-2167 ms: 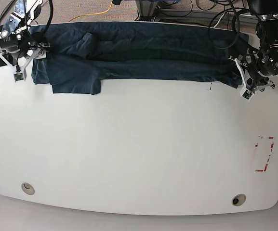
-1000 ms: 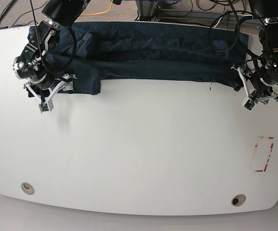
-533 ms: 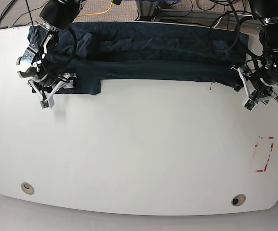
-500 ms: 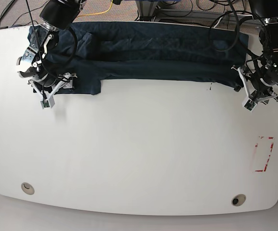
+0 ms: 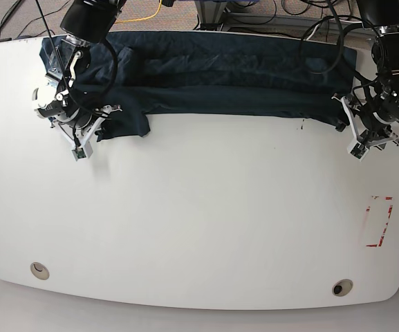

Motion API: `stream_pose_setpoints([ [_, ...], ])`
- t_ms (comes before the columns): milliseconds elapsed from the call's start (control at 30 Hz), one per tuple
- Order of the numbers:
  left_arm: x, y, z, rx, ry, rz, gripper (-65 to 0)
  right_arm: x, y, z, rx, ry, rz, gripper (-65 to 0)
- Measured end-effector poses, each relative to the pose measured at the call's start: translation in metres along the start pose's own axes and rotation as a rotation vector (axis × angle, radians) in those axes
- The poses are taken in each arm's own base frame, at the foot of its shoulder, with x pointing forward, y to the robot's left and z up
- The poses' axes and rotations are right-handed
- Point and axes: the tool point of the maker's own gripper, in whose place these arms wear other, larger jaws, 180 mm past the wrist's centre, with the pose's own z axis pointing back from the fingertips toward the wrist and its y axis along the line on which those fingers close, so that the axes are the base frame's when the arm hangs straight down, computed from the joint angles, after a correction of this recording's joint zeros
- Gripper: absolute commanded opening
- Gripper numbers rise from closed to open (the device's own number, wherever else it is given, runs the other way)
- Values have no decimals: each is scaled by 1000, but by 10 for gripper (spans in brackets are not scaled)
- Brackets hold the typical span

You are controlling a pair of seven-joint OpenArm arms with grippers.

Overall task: Layout the t-shirt on the table in an organized manner, then fold the t-shirt properly
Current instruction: 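Grasp the folded t-shirt's side edges with both grippers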

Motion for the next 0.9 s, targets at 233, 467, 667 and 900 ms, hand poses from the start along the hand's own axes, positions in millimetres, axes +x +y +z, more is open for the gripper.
stream_pose_setpoints([
  [233, 0, 0, 0, -1, 0, 0, -324, 18, 1, 11, -31, -34, 62, -650],
  [467, 0, 0, 0, -1, 2, -1, -324, 44, 12, 29, -46, -87, 138, -650],
  [667, -1, 0, 0, -1, 2, -1, -324, 38, 16, 45, -51, -56, 158, -650],
  [900, -1, -1, -1, -1, 3, 0, -324, 25, 36, 67, 37, -86, 185, -650],
])
